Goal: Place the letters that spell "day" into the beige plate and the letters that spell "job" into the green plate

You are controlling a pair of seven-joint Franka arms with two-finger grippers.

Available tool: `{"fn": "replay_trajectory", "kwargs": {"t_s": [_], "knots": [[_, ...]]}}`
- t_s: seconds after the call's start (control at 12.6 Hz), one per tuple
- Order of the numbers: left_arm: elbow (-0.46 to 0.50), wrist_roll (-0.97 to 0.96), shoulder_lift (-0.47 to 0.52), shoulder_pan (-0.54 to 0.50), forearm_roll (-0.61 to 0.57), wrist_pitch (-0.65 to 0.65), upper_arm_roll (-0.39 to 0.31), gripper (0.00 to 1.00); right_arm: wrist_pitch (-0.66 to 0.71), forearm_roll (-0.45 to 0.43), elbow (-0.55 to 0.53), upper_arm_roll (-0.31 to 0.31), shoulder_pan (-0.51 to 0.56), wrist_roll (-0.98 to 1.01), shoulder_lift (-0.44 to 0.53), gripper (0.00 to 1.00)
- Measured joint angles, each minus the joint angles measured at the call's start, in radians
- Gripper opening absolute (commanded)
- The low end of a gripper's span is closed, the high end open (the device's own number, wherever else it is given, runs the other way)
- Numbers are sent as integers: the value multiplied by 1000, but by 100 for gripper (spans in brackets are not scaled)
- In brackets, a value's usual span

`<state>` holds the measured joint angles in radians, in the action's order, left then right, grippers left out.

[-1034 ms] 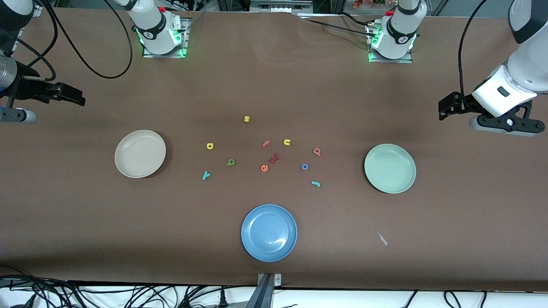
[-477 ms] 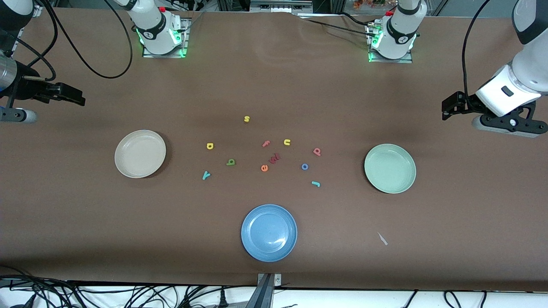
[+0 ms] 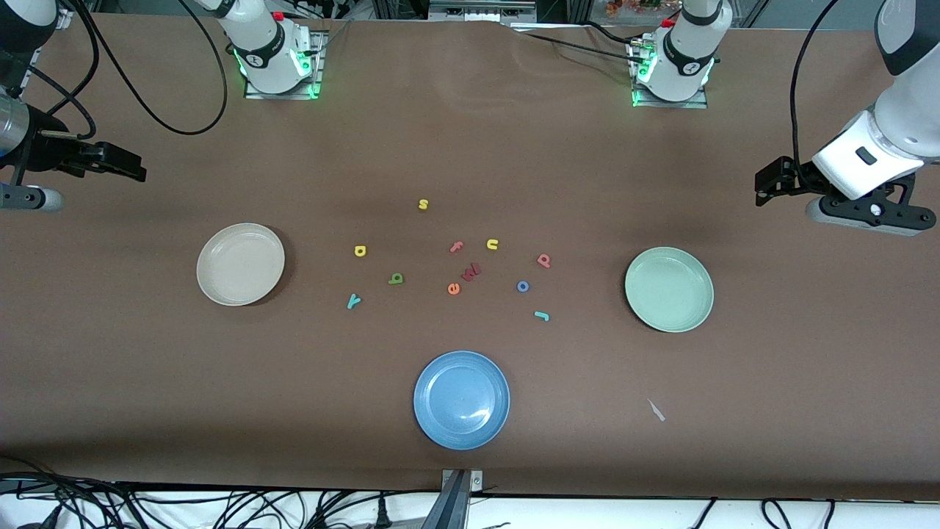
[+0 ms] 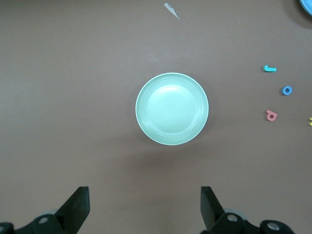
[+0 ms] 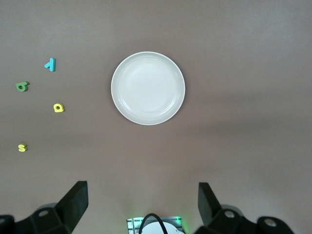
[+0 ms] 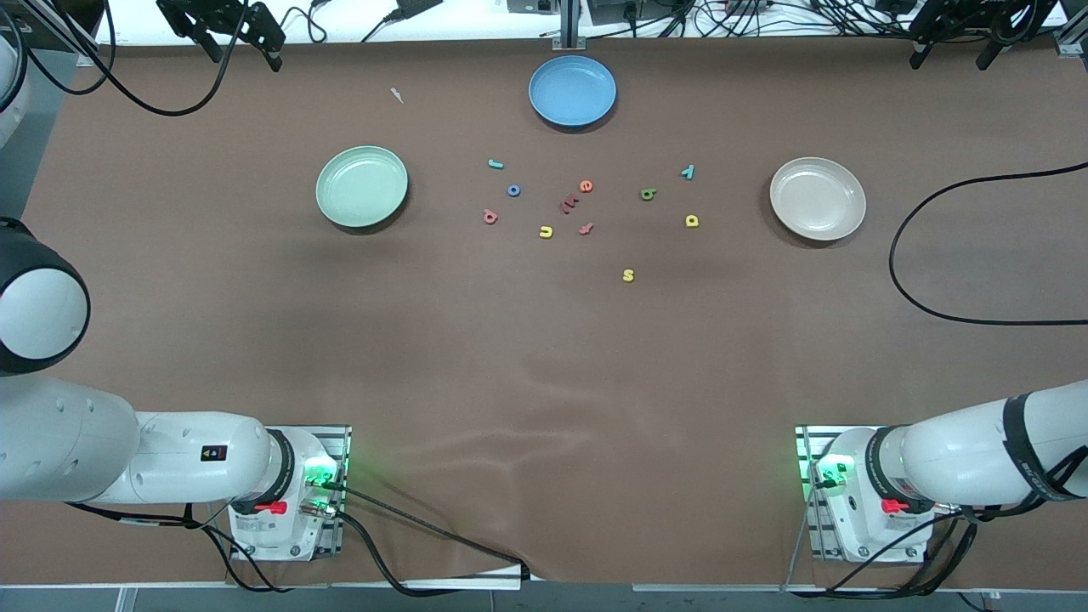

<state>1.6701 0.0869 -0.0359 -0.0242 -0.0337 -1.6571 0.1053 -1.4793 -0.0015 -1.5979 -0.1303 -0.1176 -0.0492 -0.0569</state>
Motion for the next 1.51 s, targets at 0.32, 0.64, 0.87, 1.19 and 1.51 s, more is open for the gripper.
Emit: {"fn": "replay_trajectory", "kwargs": {"t_s": [0.32, 0.64, 0.87, 1.19, 1.51], "knots": [[0, 0, 0, 0, 0, 0, 0, 100, 0, 0, 0, 0, 0, 0, 0, 100], [0, 0, 0, 0, 0, 0, 0, 100, 0, 0, 0, 0, 0, 0, 0, 100], [0, 0, 0, 0, 0, 0, 0, 100, 0, 0, 0, 0, 0, 0, 0, 100], [3, 0, -6, 3, 0, 14, 1, 100, 0, 0, 0, -1, 0, 0, 0, 100], [4, 0, -19, 8, 0, 26, 3, 100, 0, 0, 0, -1, 0, 0, 0, 100]]}}
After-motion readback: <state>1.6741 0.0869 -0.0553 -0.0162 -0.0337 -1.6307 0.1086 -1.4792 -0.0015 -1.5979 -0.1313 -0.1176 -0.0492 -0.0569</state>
